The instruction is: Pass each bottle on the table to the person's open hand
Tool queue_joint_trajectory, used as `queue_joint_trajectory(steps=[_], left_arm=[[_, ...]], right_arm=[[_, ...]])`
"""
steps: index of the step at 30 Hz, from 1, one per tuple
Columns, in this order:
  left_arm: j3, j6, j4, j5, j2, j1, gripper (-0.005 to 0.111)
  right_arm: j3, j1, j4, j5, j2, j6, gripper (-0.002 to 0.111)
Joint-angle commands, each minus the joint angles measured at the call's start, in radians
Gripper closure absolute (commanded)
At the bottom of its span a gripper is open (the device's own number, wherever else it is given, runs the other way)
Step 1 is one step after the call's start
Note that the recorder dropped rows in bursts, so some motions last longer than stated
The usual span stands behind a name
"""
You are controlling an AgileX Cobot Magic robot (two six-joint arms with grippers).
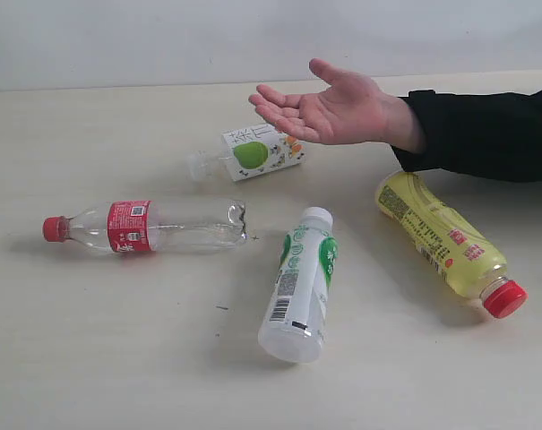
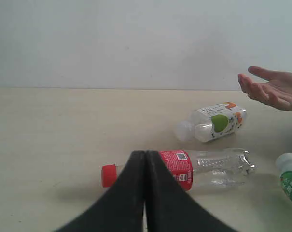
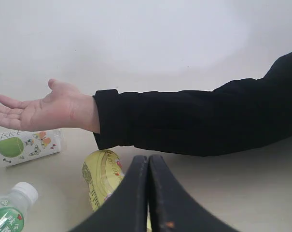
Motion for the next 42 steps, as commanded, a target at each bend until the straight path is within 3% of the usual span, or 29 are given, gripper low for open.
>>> queue_joint_trajectory(steps=[1,4,9,12,13,15,18,23,26,31,37,39,42], left_arm=[[0.0,-0.004,-0.035,-0.042,-0.006,0.003,0.107],[0.0,-0.144,-0.18,-0.136,-0.006,0.003,0.107],[0.0,-0.21,-0.245,-0.438,-0.006,0.003,0.107],[0.0,-0.245,-0.244,-0.753,-0.006,0.003,0.107],[0.0,-0.234,-0.239,-0.882,-0.006,0.003,0.107],[-0.039,-0.163,-0.246,-0.996,-0.006,0.003,0.107],[-0.175,-0.015,-0.297,-1.022,0.048,0.003,0.107],[-0.454,0.186,-0.319,-0.811,0.322,0.003,0.107],[-0.595,0.283,-0.286,-0.592,0.563,0.003,0.107],[-0.813,0.328,-0.159,-0.146,1.028,0.003,0.107],[-1.127,0.632,-0.15,0.527,1.486,-0.041,0.106],[-1.205,0.673,-0.17,0.651,1.605,-0.059,0.101],[-1.297,0.793,-0.187,0.696,1.723,-0.085,0.08]], right_arm=[[0.005,-0.004,-0.001,-0.001,-0.007,-0.003,0.108],[0.005,-0.004,-0.001,-0.001,-0.007,-0.003,0.108],[0.005,-0.004,-0.001,-0.001,-0.007,-0.004,0.108],[0.005,-0.004,-0.001,-0.001,-0.007,-0.004,0.108],[0.005,-0.004,-0.001,-0.001,-0.007,-0.003,0.108],[0.005,-0.004,-0.001,-0.001,-0.007,-0.003,0.108],[0.005,-0.004,-0.001,-0.001,-0.007,-0.003,0.108],[0.005,-0.004,-0.001,-0.001,-0.007,-0.004,0.108],[0.005,-0.004,-0.001,-0.001,-0.007,-0.002,0.108],[0.005,-0.004,-0.001,-0.001,-0.007,-0.002,0.108],[0.005,-0.004,-0.001,-0.001,-0.007,-0.004,0.108],[0.005,-0.004,-0.001,-0.001,-0.007,-0.002,0.108],[0.005,-0.004,-0.001,-0.001,-0.007,-0.002,0.108]])
